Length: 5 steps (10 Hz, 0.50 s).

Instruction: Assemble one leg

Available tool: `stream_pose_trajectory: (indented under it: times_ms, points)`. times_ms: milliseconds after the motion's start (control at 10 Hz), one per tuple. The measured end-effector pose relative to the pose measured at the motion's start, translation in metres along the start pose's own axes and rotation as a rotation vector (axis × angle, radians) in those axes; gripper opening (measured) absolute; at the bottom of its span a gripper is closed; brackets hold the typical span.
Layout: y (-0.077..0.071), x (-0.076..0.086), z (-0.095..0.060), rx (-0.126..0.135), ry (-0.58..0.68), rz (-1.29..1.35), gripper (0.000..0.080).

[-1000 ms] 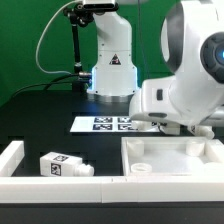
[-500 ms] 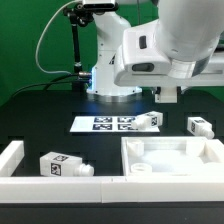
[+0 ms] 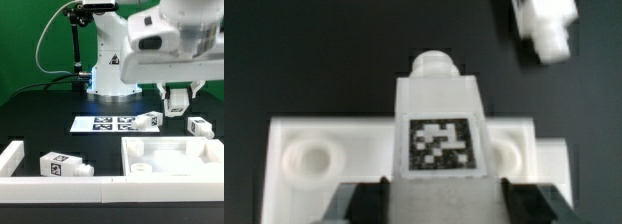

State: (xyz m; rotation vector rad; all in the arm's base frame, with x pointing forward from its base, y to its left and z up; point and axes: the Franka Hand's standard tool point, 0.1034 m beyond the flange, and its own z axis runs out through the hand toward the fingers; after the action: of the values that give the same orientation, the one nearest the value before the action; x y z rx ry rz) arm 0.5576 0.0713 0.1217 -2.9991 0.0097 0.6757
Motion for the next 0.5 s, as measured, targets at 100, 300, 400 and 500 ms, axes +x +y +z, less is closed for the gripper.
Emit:
stream_pose_trajectory:
  times_ms: [100, 300, 400, 500]
  points:
    - [0.0, 0.014, -0.014, 0.003, 0.077, -0.014, 0.0288]
    - [-0.015, 0.038, -0.034, -0.013, 0.257, -0.04, 0.0288]
    - [-0.013, 0.037, -0.032, -0.012, 0.329, -0.038, 0.0288]
    - [-0.011, 0.037, -0.031, -0.012, 0.381, -0.036, 0.0288]
